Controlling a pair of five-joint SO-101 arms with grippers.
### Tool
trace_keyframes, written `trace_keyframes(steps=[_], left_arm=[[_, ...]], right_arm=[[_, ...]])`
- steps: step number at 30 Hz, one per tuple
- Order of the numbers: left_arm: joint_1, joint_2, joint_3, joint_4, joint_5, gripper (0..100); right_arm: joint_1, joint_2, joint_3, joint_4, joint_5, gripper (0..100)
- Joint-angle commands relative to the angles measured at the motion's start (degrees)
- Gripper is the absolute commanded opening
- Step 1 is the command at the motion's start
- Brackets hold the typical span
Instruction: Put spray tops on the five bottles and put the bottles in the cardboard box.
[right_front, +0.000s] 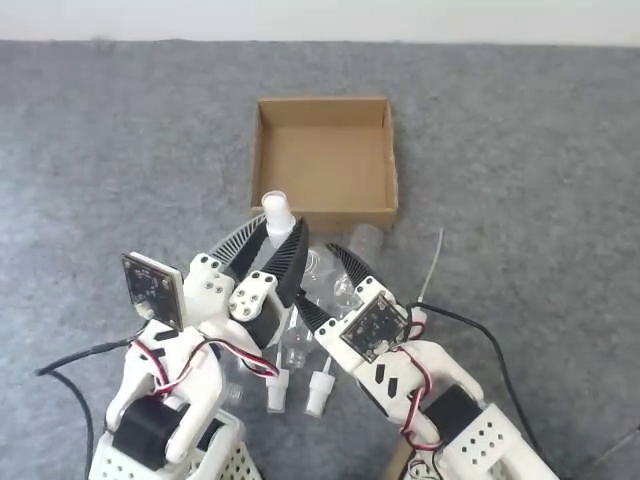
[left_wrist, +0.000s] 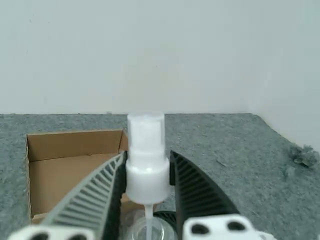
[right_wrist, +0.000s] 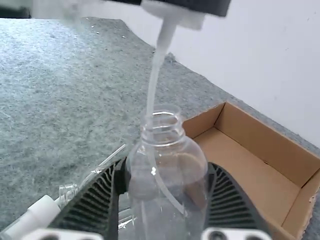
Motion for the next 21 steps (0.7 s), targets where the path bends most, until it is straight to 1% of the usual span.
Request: trace_keyframes(steps=[1,6,11,21], left_arm=[[0.44,-0.18,-0.48,1.58,-3.69,1],[0.44,-0.18,-0.48,2.73,-3.87,2],[0.35,-0.18,-0.48,4.04,-3.6,11],[-0.09,-0.18,-0.75,4.84,-3.6,22]], right_arm=[[0.22,-1.27,1.23,-1.1,0.18,9.7],[0.22,-1.27,1.23,-1.01,0.18,9.7],[0.22,-1.27,1.23,-0.92,0.18,9.7],[0.22,-1.27,1.23,-1.1,0.18,9.7]])
